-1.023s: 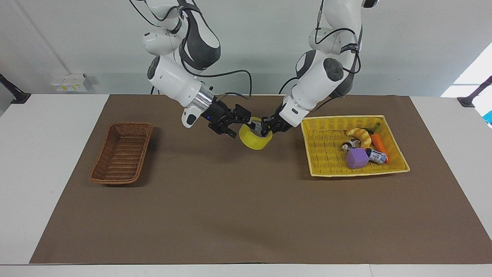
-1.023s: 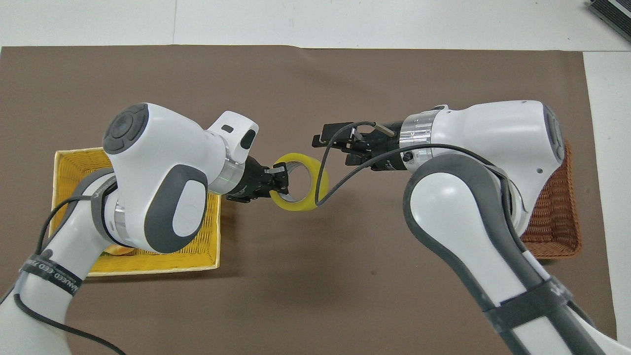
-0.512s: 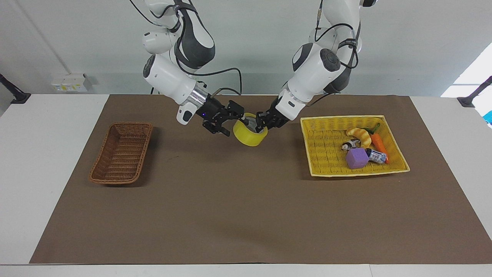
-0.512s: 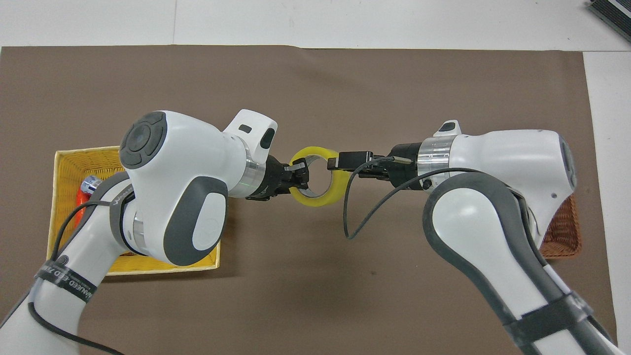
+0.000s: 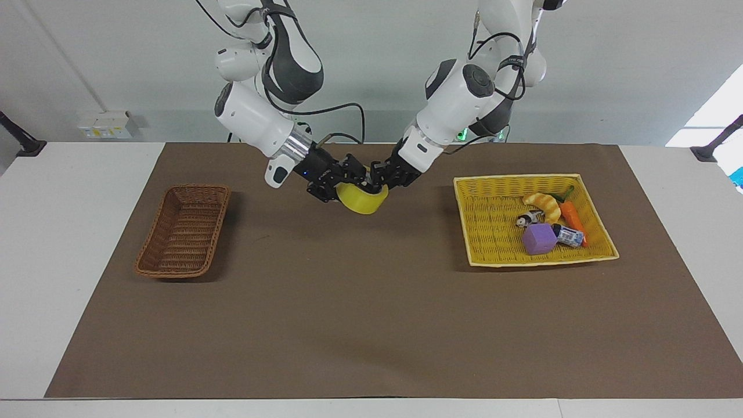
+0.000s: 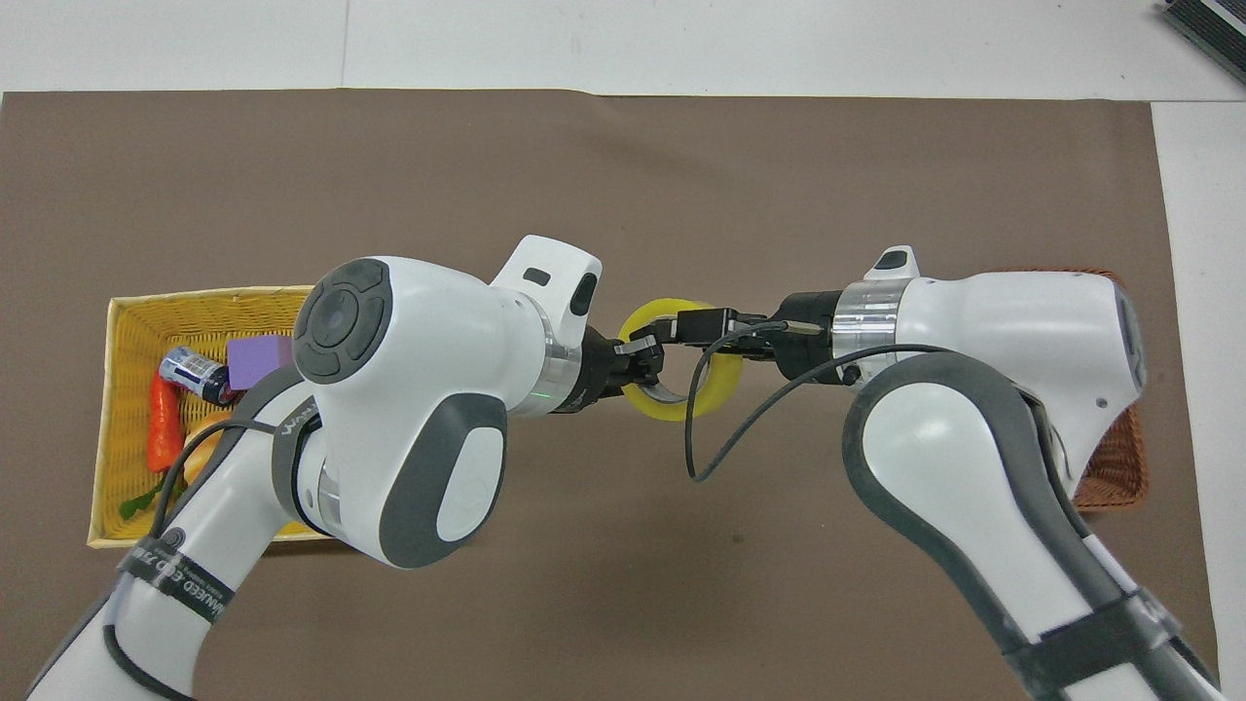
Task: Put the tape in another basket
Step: 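Grasp the tape with the right gripper and open the left gripper, then carry the tape into the wicker basket while the left gripper withdraws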
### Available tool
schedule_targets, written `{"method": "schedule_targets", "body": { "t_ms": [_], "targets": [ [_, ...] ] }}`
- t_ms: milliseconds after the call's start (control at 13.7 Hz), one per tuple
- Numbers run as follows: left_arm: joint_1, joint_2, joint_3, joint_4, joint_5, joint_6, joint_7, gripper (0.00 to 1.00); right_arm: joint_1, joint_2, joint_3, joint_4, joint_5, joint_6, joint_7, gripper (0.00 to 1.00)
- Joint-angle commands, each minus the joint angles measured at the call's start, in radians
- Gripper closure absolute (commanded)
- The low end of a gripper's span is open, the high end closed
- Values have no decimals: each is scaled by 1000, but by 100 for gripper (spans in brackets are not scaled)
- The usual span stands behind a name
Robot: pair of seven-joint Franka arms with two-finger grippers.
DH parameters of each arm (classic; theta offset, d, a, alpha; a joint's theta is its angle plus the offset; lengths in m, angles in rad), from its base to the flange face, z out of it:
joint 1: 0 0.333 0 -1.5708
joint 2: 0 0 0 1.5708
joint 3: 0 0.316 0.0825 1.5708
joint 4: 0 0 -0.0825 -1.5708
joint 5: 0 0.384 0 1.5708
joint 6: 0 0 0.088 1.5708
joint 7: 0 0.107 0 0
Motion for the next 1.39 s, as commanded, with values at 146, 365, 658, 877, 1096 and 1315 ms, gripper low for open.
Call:
{"method": "schedule_targets", "body": {
  "t_ms": [146,365,658,877,1096,1315],
  "targets": [
    [-6,-29,6,1,-49,32,-14,100,-5,-24,10,-29,34,18,-13,60],
    [-4,-29,6,1,-57,32,-14,100,-5,-24,8,-29,34,18,-4,98],
    [-3,-42,6,1,-64,32,-31,27,-5,-24,8,-29,32,18,4,99],
    [-1,-55,6,0,-64,38,-52,0,-5,-24,8,-29,32,20,4,99],
    [38,-96,13,-8,-63,-17,-54,0,-5,-24,8,-29,32,20,4,99],
    [110,-121,18,-2,-48,-140,-52,0,-8,-22,5,-29,22,18,4,99]
  ]
}}
